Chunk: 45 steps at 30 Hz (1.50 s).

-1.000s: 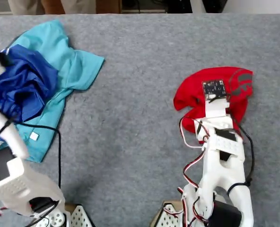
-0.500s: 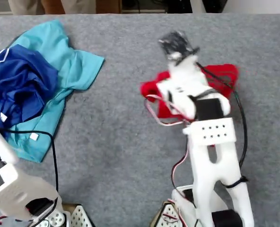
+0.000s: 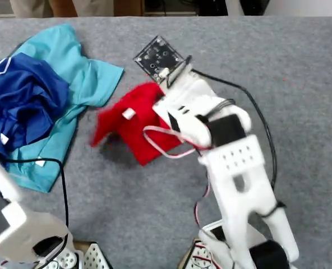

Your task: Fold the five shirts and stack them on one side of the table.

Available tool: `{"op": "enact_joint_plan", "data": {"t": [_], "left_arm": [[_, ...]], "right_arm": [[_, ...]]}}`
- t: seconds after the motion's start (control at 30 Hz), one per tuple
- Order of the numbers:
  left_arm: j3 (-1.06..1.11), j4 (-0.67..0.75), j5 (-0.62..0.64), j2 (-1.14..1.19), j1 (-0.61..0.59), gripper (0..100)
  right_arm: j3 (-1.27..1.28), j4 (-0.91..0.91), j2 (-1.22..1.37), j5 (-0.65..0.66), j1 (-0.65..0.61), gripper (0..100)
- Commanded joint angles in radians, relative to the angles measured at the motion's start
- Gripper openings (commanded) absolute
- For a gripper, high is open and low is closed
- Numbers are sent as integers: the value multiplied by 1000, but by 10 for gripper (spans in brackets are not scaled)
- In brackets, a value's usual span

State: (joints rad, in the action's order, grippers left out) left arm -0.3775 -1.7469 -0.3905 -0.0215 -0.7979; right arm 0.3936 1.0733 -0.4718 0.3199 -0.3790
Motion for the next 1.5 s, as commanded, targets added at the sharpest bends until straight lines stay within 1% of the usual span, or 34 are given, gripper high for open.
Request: {"op": "enact_joint_plan", "data": {"t": [0.0,0.1,0.17,0.23,0.3,0.43,0.5,0.57,0.67,0.73,0.8,0.9,1.0,1.07,1.13,1.2,1.27,1.37,1.47], "left_arm": [[150,-11,-71,-148,86,18],[344,-3,-86,-260,207,18],[488,44,-81,-320,293,18],[637,127,-80,-377,359,18],[758,193,-78,-426,400,18],[884,267,-78,-535,410,18],[925,293,-78,-585,410,18],[959,299,-80,-622,410,18],[1000,293,-80,-662,407,18],[1013,293,-80,-687,361,18],[1013,292,-80,-714,295,18],[1011,292,-80,-759,173,18],[1019,292,-81,-806,84,18],[1020,292,-81,-835,46,18],[1022,292,-81,-860,29,18],[1026,298,-86,-878,23,18],[1036,301,-86,-895,21,18],[1062,301,-86,-923,21,18],[1085,301,-86,-952,21,18]], "right_arm": [[170,-144,47,49,122,5],[282,-216,76,95,214,5],[331,-247,88,129,289,9],[371,-276,88,166,375,47],[397,-293,84,219,461,107],[412,-311,88,359,601,225],[407,-322,84,391,654,261],[387,-319,81,396,687,267],[337,-276,61,387,691,267],[303,-238,27,377,668,267],[272,-195,-21,336,630,267],[226,-130,-116,284,530,267],[197,-72,-202,252,375,267],[197,-66,-229,245,232,267],[200,-81,-205,244,88,267],[220,-157,-130,222,-21,267],[229,-258,-1,189,-70,267],[177,-373,254,138,-87,267],[27,-390,532,124,-61,266]]}}
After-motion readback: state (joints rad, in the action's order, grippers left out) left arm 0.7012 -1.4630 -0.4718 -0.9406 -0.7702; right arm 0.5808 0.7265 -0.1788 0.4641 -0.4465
